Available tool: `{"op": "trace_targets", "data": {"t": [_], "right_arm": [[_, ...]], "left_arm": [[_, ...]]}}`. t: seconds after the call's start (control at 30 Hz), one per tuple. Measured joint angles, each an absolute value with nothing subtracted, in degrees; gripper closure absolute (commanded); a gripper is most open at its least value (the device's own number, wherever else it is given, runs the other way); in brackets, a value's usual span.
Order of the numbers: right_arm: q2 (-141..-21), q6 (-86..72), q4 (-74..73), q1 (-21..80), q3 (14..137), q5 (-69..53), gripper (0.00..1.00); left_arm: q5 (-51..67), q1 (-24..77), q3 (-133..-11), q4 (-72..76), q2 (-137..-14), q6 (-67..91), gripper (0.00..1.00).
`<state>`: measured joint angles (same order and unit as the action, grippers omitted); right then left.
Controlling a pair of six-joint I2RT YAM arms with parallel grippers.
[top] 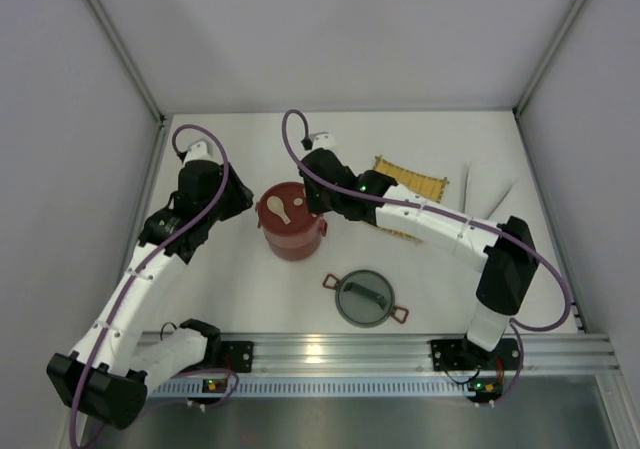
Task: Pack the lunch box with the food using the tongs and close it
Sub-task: Place the utensils in the packing box.
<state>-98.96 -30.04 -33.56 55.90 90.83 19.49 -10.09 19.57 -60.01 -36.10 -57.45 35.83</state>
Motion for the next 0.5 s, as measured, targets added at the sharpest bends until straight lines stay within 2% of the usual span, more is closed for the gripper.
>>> {"op": "trace_targets", "data": {"t": [0.33, 0.5], "right_arm": [[-101.65, -30.2, -32.58, 56.1, 91.96, 18.35, 0.93], [-102.17, -30.2, -32.6, 56.1, 91.96, 18.09, 0.82]], "left_arm": [[-10.07, 19.57, -59.99, -36.12, -56.73, 35.83, 0.51], [-10.07, 19.57, -59.99, -36.12, -56.73, 35.83, 0.51]]}}
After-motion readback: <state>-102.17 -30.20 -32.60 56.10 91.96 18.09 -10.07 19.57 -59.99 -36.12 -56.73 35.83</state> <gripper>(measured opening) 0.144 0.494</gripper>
